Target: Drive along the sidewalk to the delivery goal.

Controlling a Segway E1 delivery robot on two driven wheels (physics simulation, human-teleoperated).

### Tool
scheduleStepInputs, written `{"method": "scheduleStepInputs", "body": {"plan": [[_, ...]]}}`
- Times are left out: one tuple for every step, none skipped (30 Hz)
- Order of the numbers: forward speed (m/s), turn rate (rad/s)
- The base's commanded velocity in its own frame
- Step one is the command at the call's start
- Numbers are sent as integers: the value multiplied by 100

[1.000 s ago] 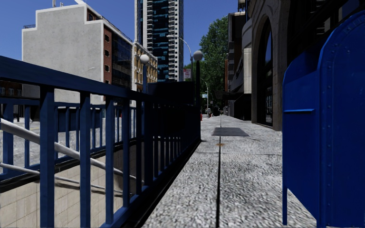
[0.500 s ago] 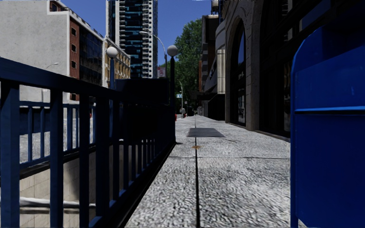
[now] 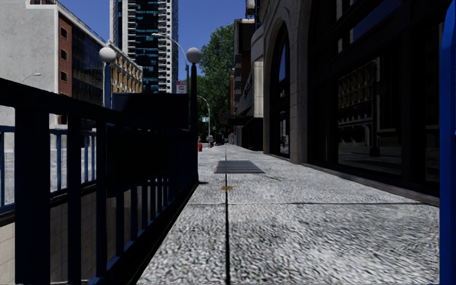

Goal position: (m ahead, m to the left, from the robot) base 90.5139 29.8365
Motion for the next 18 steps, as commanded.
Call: {"method": "scheduleStepInputs", "body": {"plan": [[83, 0], [83, 0], [83, 0], [83, 0], [83, 0], [83, 0], [83, 0], [83, 0], [83, 0], [83, 0], [83, 0], [83, 0], [83, 0], [83, 0], [83, 0], [83, 0], [83, 0], [83, 0]]}}
